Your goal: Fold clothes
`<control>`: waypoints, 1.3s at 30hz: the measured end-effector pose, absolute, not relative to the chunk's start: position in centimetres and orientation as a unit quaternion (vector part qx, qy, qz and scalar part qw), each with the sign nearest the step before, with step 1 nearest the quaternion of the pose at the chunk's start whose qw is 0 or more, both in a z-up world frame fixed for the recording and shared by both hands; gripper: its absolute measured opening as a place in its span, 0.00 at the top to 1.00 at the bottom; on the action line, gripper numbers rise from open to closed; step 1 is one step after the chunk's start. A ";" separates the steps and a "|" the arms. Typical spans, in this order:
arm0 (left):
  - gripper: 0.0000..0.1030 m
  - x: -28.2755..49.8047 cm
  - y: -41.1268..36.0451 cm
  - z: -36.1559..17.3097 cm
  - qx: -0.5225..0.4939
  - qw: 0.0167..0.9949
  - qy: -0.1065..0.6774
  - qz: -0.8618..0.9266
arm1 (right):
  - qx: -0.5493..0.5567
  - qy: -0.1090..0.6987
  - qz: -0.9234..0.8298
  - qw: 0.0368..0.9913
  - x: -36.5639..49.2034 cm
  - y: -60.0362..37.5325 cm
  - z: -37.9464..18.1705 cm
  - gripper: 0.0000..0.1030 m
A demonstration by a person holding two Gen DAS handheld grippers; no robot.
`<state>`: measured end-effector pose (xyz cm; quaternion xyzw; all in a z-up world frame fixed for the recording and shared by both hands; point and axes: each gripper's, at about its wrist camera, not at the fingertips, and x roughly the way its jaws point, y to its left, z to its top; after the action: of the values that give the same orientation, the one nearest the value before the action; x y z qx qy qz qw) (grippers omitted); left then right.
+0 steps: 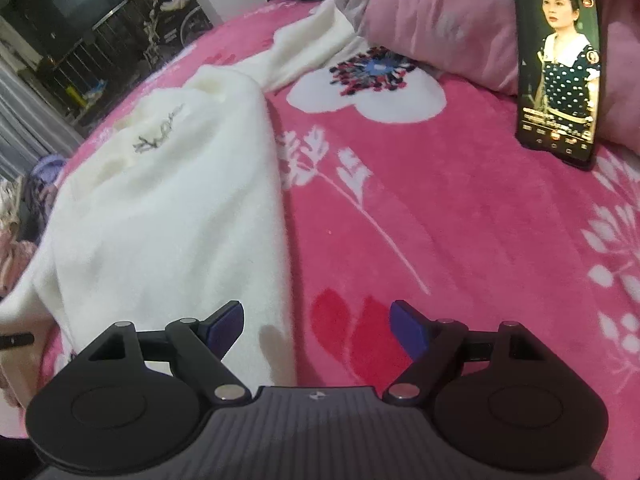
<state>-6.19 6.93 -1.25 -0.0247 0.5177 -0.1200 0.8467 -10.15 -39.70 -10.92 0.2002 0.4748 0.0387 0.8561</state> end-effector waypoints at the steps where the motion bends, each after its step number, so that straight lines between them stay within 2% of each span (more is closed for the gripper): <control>1: 0.72 -6.3 5.8 -1.1 -0.019 0.846 0.511 -0.149 | 0.199 0.470 0.043 0.859 -10.1 -39.4 -10.8 0.20; 4: 0.65 -6.3 1.8 -1.4 -0.002 0.833 0.505 -0.227 | 0.187 0.459 0.053 0.867 -10.3 -38.1 -10.2 0.20; 8: 0.65 -5.2 -2.0 -3.9 0.031 0.821 0.514 -0.248 | 0.156 0.431 0.113 0.882 -11.2 -35.3 -8.6 0.20; 15: 0.65 -3.8 -1.8 -5.4 0.012 0.830 0.515 -0.213 | -0.010 0.421 0.305 0.854 -11.8 -24.2 -8.4 0.23; 20: 0.65 -3.2 -1.8 -6.4 0.003 0.827 0.520 -0.213 | -0.124 0.464 0.303 0.823 -10.6 -19.0 -12.5 0.54; 21: 0.65 -3.2 -1.6 -6.4 0.004 0.827 0.519 -0.215 | -0.116 0.469 0.292 0.826 -10.1 -19.4 -12.6 0.70; 22: 0.65 -3.3 -1.5 -6.3 0.004 0.827 0.519 -0.217 | -0.070 0.480 0.279 0.829 -9.2 -20.8 -12.2 0.84; 26: 0.64 -3.7 -1.1 -6.2 0.011 0.826 0.512 -0.237 | 0.142 0.506 0.232 0.819 -6.8 -26.9 -12.6 0.88; 29: 0.60 -4.3 -1.8 -5.6 0.033 0.823 0.500 -0.266 | 0.287 0.507 0.199 0.789 -5.5 -31.3 -13.8 0.89; 32: 0.47 -5.8 -3.3 -4.6 0.057 0.820 0.476 -0.314 | 0.403 0.497 0.183 0.746 -5.3 -33.7 -15.4 0.89; 34: 0.40 -6.7 -5.1 -4.6 0.089 0.821 0.456 -0.332 | 0.469 0.481 0.177 0.719 -5.4 -35.1 -16.3 0.89; 39: 0.40 -8.5 -9.5 -5.8 0.187 0.822 0.405 -0.354 | 0.537 0.423 0.166 0.711 -5.3 -38.3 -16.0 0.92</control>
<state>-8.52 -9.50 -5.77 0.1873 0.4053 -0.3536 0.8220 -5.29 -38.33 -15.99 0.5374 0.4227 0.1659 0.7106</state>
